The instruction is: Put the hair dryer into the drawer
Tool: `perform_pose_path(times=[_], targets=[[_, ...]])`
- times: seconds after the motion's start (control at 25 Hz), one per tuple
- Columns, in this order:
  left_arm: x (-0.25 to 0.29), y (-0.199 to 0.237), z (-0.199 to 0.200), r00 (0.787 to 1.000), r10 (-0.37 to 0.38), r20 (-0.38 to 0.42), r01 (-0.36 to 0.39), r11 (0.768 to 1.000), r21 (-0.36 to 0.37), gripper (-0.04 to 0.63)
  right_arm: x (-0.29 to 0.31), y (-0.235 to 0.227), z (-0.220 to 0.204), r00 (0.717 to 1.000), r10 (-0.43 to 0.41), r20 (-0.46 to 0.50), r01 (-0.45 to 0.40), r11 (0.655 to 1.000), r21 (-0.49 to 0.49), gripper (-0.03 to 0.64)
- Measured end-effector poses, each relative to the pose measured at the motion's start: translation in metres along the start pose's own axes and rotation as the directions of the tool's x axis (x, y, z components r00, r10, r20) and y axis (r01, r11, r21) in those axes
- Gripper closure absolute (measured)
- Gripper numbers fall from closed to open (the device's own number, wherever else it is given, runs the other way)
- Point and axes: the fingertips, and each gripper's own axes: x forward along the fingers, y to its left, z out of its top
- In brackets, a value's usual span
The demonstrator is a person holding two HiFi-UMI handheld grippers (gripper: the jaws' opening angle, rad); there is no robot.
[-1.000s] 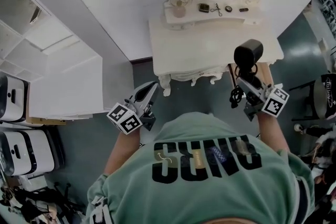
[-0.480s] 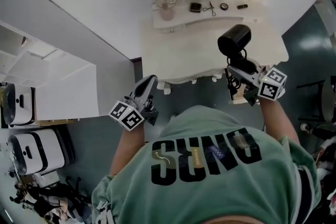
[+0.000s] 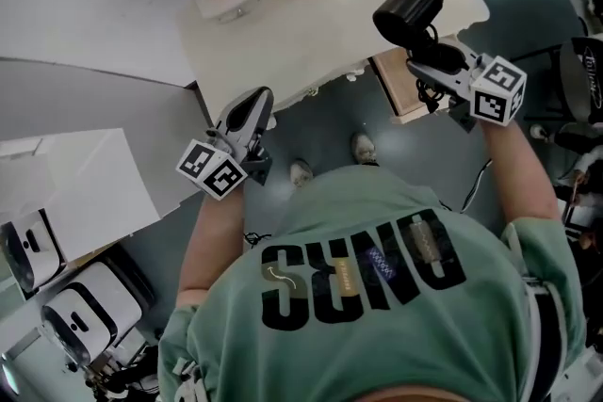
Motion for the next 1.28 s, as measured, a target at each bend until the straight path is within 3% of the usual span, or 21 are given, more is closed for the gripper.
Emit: perform_pose_path(times=[0.28,0.56,0.72,0.92,1.12,1.28], targets=[[0.089,-0.016,-0.064,0.99,-0.1,-0.097,0.094,0.994,-0.065,0.586,-0.041,-0.084,-0.07,0.98,-0.06,-0.188,0.049,0.997,-0.068,0.402],[0.16,-0.03,-0.133,0.972,-0.158,-0.175,0.138,0.983,-0.119,0.586,-0.054,-0.145,-0.159,0.906,-0.03,-0.421,-0.048,0.984,-0.174,0.402],[0.19,-0.031,-0.168,0.965,-0.172,-0.197,0.146,0.979,-0.141,0.586,-0.049,-0.176,-0.208,0.837,-0.004,-0.548,-0.151,0.96,-0.237,0.402],[0.214,-0.034,-0.204,0.961,-0.18,-0.211,0.145,0.974,-0.173,0.586,-0.043,-0.201,-0.257,0.73,0.019,-0.684,-0.297,0.909,-0.292,0.402],[0.229,-0.038,-0.23,0.958,-0.184,-0.218,0.139,0.969,-0.206,0.586,-0.038,-0.205,-0.282,0.645,0.051,-0.762,-0.456,0.827,-0.33,0.403],[0.231,-0.034,-0.242,0.954,-0.196,-0.227,0.145,0.963,-0.226,0.586,-0.027,-0.203,-0.308,0.532,0.035,-0.846,-0.59,0.732,-0.341,0.405]])
